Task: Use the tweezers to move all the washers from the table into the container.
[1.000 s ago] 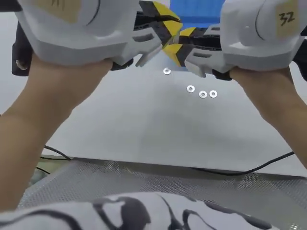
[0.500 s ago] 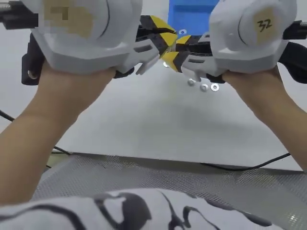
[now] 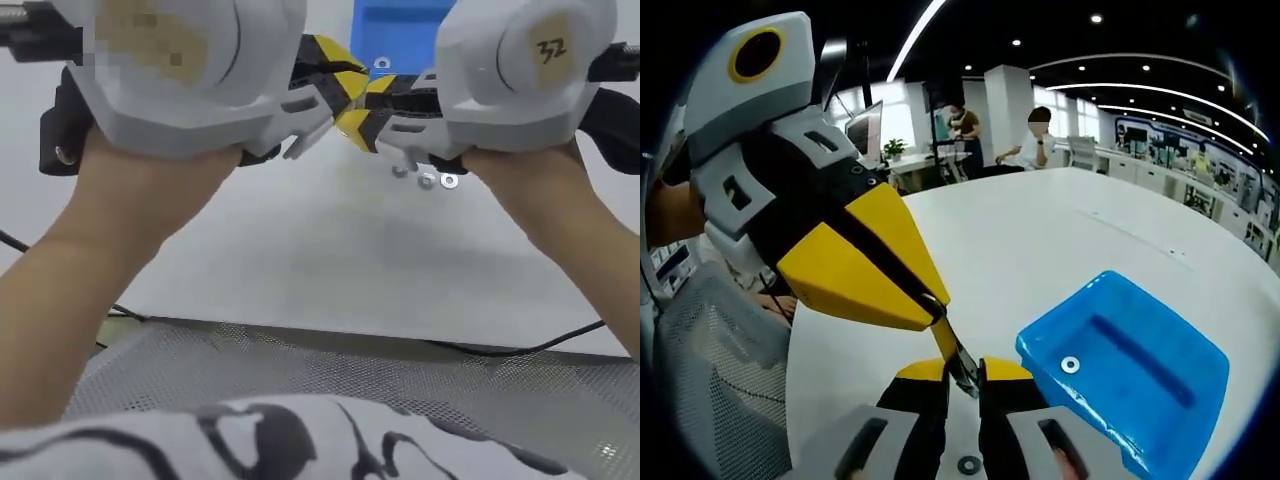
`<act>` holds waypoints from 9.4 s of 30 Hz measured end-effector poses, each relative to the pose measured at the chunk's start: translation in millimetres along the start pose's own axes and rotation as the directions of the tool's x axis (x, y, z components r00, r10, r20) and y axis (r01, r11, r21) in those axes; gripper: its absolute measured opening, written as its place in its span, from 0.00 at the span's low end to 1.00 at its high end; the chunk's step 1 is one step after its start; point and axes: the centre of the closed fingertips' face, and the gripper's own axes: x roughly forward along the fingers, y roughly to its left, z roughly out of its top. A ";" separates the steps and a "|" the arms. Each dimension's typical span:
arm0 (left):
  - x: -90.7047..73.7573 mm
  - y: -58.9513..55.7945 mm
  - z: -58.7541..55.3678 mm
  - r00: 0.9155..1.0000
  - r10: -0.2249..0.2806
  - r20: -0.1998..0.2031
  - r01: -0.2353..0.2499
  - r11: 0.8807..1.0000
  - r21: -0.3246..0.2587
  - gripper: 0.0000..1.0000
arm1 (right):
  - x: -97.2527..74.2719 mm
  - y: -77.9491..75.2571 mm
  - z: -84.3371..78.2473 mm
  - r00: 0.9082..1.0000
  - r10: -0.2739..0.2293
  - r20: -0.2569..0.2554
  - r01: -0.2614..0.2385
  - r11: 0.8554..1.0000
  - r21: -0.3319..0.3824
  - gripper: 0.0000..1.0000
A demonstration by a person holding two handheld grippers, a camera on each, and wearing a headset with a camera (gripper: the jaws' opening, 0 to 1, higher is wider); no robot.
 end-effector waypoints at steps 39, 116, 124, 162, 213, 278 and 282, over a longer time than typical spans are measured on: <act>-12.3 -11.8 76.5 0.994 -0.029 0.105 0.015 0.992 0.128 0.00 | -60.2 -19.2 49.1 0.984 -0.170 0.057 0.177 0.973 -0.152 0.03; -0.5 -11.4 73.1 0.992 -0.037 0.117 0.024 0.993 0.117 0.00 | -64.9 -35.6 39.3 0.973 -0.226 0.049 0.230 0.966 -0.121 0.06; 4.0 -24.1 58.2 0.991 -0.079 0.112 0.076 0.997 0.033 0.00 | -62.9 -13.2 19.5 0.977 -0.211 0.023 0.213 0.969 -0.126 0.05; 17.5 -41.9 13.3 0.990 -0.133 -0.037 0.134 0.991 0.024 0.00 | -45.5 2.9 -16.9 0.990 -0.126 -0.061 0.121 0.989 -0.079 0.05; 6.0 -46.0 58.7 0.991 -0.133 0.031 0.128 0.983 0.132 0.00 | -74.9 -6.5 12.4 0.982 -0.185 -0.042 0.175 0.969 -0.176 0.03; 57.5 -1.1 62.5 0.995 -0.044 0.093 0.036 0.996 0.086 0.00 | -54.3 -77.1 9.7 0.958 -0.285 0.025 0.286 0.958 -0.028 0.05; 47.3 -5.3 71.8 0.992 -0.039 0.118 0.028 0.995 0.093 0.00 | -64.9 -66.5 20.1 0.956 -0.288 0.057 0.290 0.957 -0.019 0.05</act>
